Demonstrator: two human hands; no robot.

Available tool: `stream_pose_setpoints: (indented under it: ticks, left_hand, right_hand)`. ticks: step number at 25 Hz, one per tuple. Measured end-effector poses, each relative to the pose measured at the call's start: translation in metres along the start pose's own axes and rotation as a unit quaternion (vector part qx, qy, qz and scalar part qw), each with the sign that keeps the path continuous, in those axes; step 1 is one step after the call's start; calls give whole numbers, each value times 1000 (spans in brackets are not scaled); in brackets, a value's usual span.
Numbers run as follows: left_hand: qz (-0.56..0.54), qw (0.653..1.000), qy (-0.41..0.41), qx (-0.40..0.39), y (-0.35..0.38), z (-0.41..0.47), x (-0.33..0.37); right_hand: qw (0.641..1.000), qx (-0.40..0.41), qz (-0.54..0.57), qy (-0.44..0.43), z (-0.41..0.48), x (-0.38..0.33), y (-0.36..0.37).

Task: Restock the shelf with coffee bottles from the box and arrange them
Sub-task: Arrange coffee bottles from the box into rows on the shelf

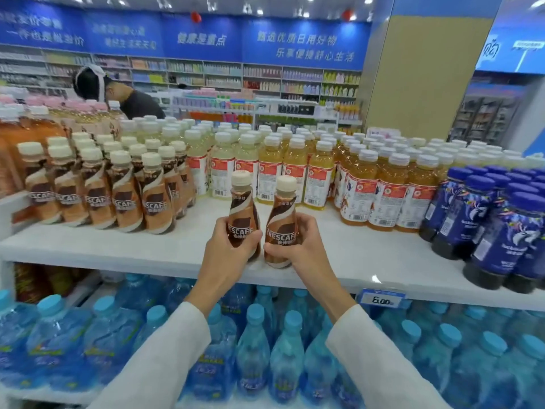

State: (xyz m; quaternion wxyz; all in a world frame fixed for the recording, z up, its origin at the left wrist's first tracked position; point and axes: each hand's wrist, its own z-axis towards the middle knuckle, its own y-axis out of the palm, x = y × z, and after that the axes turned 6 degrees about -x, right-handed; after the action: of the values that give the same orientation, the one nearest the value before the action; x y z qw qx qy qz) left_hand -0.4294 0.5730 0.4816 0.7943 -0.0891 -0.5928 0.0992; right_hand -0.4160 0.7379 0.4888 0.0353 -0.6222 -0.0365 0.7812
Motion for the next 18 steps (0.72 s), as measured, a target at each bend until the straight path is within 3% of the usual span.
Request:
stream_pose_setpoints:
  ticks: [4,8,18]
  left_hand:
    - [0,998,-1,-57,-6,3,-3]
    - [-22,993,-2,-114,-23,9,-14]
    - [8,997,4,-71,-22,11,-15]
  right_hand:
    - [999,-29,-33,-2,-1,8,-4]
    - [996,27,-83,8,-14,11,-11]
    - [990,69,-124,-8,-25,8,-4]
